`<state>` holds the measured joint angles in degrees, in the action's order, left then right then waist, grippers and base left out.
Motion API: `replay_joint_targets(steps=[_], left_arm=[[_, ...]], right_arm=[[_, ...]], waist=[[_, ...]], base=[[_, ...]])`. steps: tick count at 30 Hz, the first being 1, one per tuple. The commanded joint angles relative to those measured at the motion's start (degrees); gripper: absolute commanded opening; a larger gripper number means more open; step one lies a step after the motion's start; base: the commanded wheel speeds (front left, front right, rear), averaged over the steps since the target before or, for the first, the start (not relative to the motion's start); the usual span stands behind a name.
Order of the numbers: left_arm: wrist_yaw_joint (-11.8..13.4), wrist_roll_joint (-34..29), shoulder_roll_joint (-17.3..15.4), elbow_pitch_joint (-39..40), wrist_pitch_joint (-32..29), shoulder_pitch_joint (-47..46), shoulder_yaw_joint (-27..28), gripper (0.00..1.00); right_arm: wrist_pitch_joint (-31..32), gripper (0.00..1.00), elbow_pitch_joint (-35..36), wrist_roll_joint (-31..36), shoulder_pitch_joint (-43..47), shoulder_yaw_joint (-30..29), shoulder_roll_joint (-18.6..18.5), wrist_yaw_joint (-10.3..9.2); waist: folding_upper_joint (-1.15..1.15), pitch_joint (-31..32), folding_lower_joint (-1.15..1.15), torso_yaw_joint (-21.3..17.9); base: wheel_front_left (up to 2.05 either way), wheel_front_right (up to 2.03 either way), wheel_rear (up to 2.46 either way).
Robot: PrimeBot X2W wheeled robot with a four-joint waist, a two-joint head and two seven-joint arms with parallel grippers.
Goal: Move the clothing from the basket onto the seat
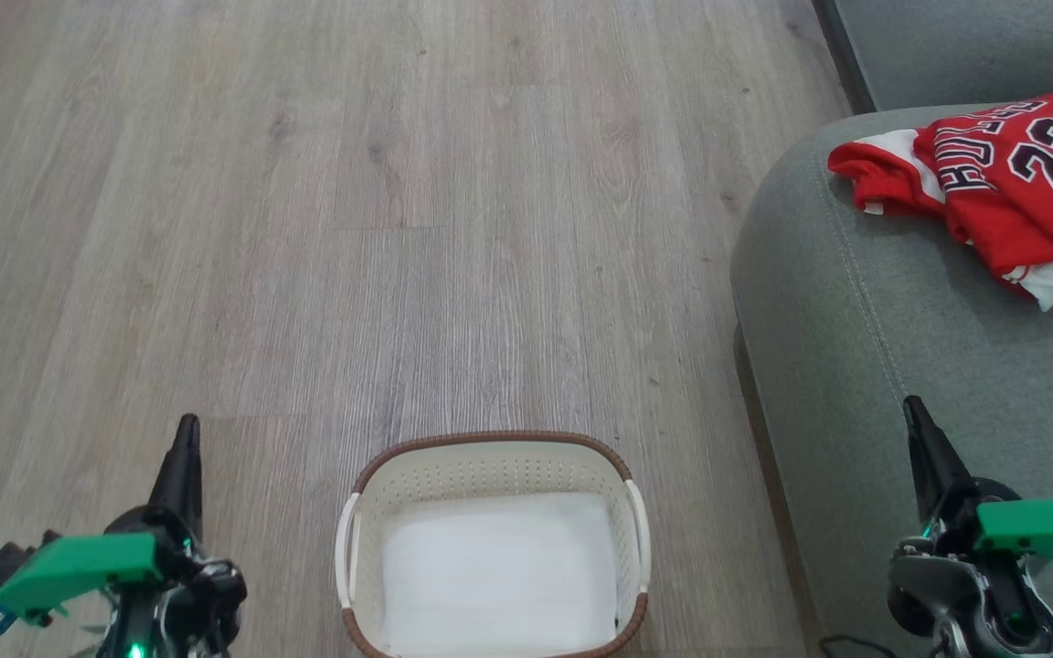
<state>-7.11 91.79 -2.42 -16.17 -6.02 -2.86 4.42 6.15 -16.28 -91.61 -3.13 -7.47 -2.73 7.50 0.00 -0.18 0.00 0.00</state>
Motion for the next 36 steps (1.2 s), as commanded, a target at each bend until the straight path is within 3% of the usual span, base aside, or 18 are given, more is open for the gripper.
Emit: replay_joint_targets(steps=[1,36], left_arm=[[-0.4,0.4,-0.5,2.1,-0.5,-3.3,2.1,0.0],[-0.4,0.4,-0.5,2.1,-0.5,-3.3,2.1,0.0]], right_arm=[[0.3,0.0,2.3,-0.6,-3.1,0.9,-0.1,-0.01],[0.3,0.0,2.3,-0.6,-3.1,0.9,-0.1,-0.01]], waist=[[0.0,0.0,0.0,0.0],[0.0,0.0,0.0,0.0]], base=[[0.0,0.0,0.0],[0.0,0.0,0.0]])
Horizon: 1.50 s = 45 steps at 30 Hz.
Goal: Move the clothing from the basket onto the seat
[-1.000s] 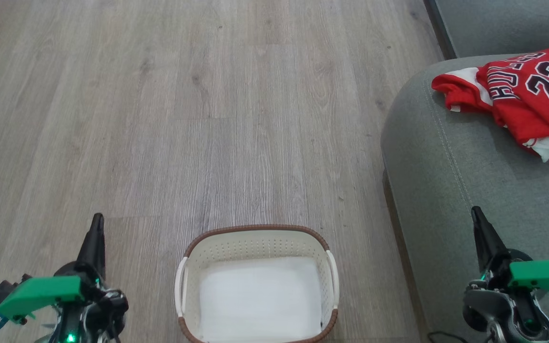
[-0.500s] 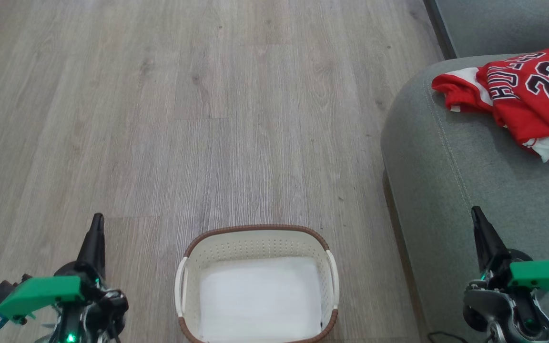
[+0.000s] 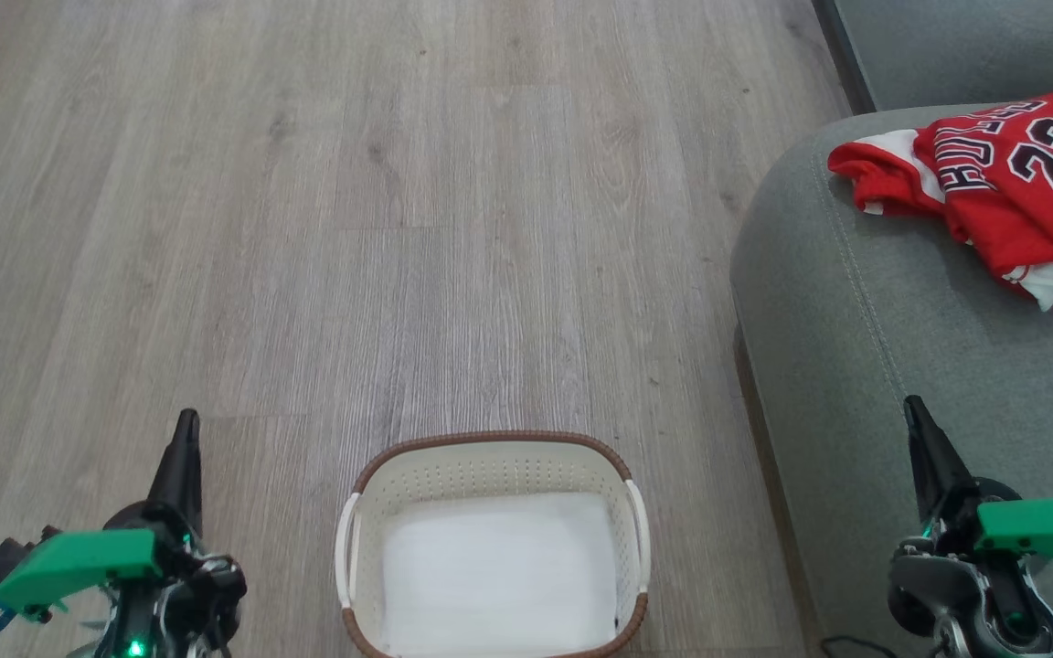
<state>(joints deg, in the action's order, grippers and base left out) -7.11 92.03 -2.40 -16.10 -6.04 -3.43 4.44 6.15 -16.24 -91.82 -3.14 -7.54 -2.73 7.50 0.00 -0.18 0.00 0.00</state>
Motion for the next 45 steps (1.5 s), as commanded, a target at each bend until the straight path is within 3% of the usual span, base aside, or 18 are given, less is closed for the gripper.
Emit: replay_joint_targets(steps=[1,45], left_arm=[[-0.4,0.1,-0.5,2.0,-0.5,-2.8,2.1,0.0],[-0.4,0.1,-0.5,2.1,-0.5,-2.8,2.1,0.0]], right_arm=[[0.3,0.0,2.2,-0.3,-3.0,1.0,-0.1,-0.01],[0.3,0.0,2.2,-0.4,-3.0,1.0,-0.1,-0.01]], waist=[[0.0,0.0,0.0,0.0],[0.0,0.0,0.0,0.0]], base=[[0.0,0.0,0.0],[0.0,0.0,0.0]])
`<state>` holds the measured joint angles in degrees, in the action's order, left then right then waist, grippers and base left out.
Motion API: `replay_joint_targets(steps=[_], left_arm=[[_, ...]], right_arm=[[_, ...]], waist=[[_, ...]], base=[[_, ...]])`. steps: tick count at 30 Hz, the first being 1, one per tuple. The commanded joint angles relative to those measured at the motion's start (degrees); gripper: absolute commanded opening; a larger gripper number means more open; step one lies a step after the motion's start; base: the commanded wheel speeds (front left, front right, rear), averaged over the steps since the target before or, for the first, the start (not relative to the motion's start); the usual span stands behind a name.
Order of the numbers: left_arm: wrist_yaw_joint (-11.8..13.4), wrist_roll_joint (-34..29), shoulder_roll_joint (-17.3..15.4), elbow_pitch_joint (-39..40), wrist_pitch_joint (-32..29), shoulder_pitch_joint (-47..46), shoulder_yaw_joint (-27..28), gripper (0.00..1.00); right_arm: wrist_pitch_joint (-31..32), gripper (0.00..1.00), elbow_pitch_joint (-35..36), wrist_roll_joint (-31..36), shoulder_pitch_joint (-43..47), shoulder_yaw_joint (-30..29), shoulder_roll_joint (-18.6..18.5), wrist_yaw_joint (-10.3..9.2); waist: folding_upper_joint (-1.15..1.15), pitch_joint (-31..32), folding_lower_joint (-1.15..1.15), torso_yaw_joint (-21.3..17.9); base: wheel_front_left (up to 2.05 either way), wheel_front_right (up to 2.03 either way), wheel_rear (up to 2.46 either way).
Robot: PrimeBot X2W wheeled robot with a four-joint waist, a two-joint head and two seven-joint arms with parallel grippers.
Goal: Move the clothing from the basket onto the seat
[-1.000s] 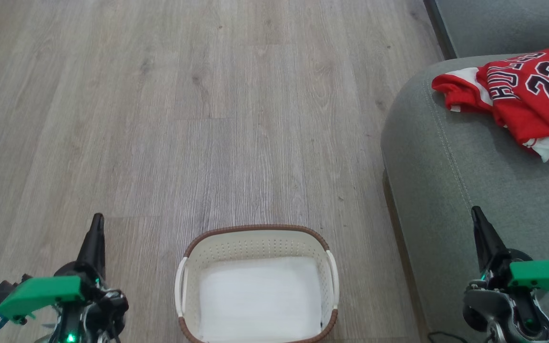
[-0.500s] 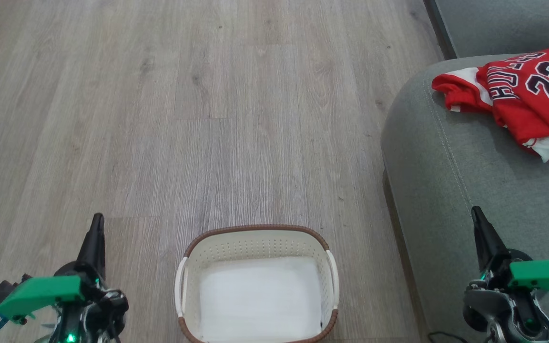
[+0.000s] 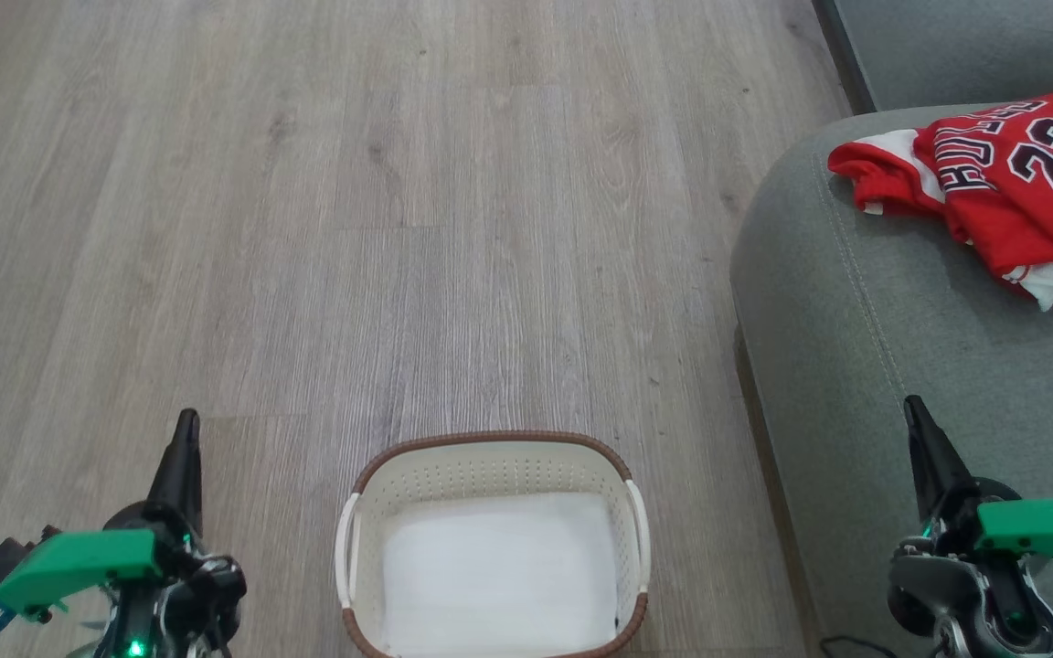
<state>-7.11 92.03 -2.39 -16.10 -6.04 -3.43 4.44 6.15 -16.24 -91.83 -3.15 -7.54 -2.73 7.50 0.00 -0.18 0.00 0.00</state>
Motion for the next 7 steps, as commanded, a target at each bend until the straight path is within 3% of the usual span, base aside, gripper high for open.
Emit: replay_joint_targets(steps=[1,7], left_arm=[[-0.4,0.1,-0.5,2.1,-0.5,-2.8,2.1,0.0],[-0.4,0.1,-0.5,2.1,-0.4,-2.8,2.1,0.0]], right_arm=[[0.3,0.0,2.2,-0.3,-3.0,1.0,-0.1,-0.01],[0.3,0.0,2.2,-0.3,-3.0,1.0,-0.1,-0.01]], waist=[[0.0,0.0,0.0,0.0],[0.0,0.0,0.0,0.0]], base=[[0.0,0.0,0.0],[0.0,0.0,0.0]])
